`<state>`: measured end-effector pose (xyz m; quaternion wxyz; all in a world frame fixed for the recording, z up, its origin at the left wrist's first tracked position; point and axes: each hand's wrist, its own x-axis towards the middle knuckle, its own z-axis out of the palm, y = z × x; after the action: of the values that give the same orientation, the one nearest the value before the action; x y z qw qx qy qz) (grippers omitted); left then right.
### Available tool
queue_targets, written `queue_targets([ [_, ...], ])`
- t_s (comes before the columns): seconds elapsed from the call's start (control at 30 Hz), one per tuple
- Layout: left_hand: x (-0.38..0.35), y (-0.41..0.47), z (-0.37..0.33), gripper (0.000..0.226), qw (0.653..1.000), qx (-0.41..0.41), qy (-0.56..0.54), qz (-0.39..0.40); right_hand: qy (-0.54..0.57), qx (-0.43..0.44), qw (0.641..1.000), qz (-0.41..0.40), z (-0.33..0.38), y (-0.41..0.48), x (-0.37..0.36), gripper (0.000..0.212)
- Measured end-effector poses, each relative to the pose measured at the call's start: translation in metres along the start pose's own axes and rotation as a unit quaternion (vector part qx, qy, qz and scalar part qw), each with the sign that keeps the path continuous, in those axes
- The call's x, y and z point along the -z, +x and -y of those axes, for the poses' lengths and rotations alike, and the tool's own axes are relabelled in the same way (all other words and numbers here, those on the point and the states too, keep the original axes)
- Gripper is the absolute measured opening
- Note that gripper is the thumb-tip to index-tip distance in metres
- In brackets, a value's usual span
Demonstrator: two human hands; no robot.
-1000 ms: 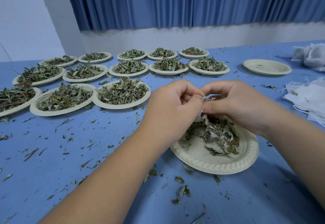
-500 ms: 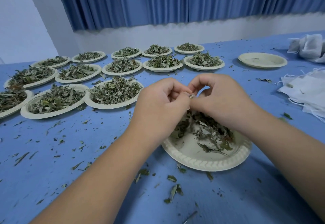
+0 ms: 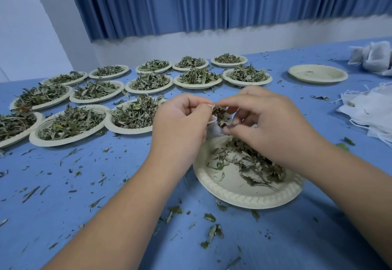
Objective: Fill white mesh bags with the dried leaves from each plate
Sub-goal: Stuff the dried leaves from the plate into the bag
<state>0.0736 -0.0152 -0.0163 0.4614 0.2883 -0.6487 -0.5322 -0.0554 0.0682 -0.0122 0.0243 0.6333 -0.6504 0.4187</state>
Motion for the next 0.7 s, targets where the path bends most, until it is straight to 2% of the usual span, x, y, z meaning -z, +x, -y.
queue_targets([
  [0.13, -0.002, -0.003, 0.001, 0.021, 1.000, -0.004, 0.001, 0.021, 0.004, -0.004, 0.999, -0.043, -0.001, 0.000, 0.001, 0.027],
  [0.37, -0.007, -0.006, -0.001, 0.010, 0.999, -0.001, 0.005, 0.047, 0.139, -0.074, 0.986, -0.045, -0.008, 0.006, 0.001, 0.017],
  [0.5, -0.004, -0.006, -0.005, 0.013, 0.997, -0.009, -0.018, 0.069, 0.158, -0.126, 0.979, 0.038, -0.015, 0.010, 0.005, 0.038],
  [0.57, -0.002, -0.006, -0.004, 0.021, 0.997, -0.024, -0.011, 0.076, 0.216, -0.141, 0.962, 0.092, -0.015, 0.011, 0.005, 0.042],
  [0.63, -0.001, -0.006, -0.003, 0.024, 0.996, -0.042, 0.028, 0.077, 0.262, -0.143, 0.947, 0.119, -0.013, 0.012, 0.005, 0.030],
  [0.7, -0.001, -0.006, -0.003, 0.021, 0.993, -0.060, 0.067, 0.070, 0.248, -0.144, 0.951, 0.119, -0.011, 0.015, 0.004, 0.015],
])
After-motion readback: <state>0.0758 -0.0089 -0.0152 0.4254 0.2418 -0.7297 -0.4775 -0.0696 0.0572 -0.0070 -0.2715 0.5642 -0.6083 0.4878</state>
